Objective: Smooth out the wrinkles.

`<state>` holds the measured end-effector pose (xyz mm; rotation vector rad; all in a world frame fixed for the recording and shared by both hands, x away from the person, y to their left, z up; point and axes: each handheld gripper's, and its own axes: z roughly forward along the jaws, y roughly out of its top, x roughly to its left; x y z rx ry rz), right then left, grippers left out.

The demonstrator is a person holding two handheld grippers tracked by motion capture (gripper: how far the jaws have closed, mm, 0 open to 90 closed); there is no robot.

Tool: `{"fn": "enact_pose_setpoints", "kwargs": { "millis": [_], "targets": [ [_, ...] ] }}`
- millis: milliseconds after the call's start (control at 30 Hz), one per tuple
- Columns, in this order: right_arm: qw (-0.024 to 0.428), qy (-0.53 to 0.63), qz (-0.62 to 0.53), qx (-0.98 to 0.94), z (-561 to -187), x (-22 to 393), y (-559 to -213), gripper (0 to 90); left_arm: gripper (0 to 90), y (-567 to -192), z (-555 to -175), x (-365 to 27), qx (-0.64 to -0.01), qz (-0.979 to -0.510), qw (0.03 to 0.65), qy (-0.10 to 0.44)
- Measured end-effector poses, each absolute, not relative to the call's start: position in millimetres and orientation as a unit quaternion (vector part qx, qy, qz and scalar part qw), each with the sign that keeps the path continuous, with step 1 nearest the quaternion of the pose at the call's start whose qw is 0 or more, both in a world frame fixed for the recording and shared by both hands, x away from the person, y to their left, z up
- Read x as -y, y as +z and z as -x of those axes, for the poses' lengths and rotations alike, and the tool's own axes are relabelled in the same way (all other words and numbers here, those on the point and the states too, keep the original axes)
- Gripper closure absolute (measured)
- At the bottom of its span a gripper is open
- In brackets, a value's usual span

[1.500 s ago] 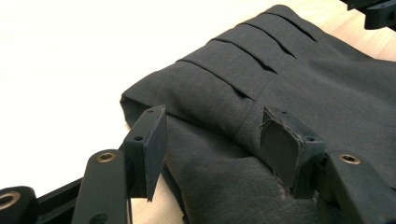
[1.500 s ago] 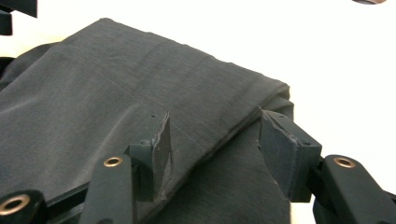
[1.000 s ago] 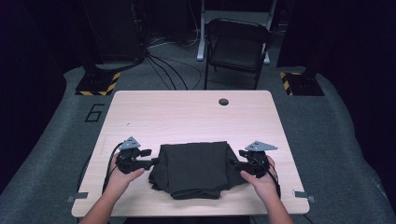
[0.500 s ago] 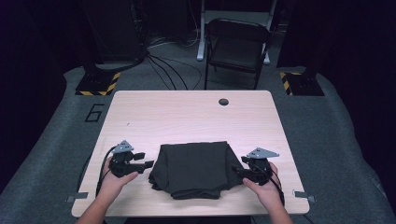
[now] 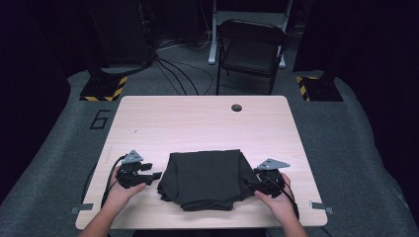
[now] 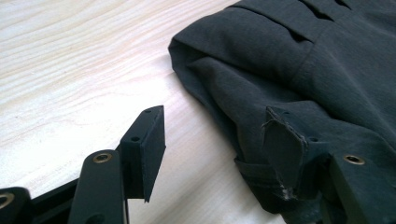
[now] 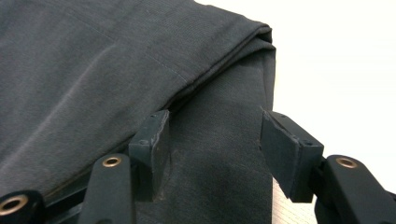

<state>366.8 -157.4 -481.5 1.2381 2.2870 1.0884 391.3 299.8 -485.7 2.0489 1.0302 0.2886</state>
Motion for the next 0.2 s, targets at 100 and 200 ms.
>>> {"fn": "enact_pose_setpoints", "kwargs": {
  "millis": [100, 200],
  "targets": [
    [0.162, 0.377, -0.436, -0.800, -368.3, 158.9, -484.0, 42.3, 39.3, -485.8, -393.6, -300.4, -0.418, -0.806, 0.404, 0.112],
    [0.164, 0.381, -0.438, -0.798, -368.5, 161.4, -485.0, 41.5, 39.2, -486.0, -396.1, -299.6, -0.425, -0.798, 0.411, 0.113]
  ]
}}
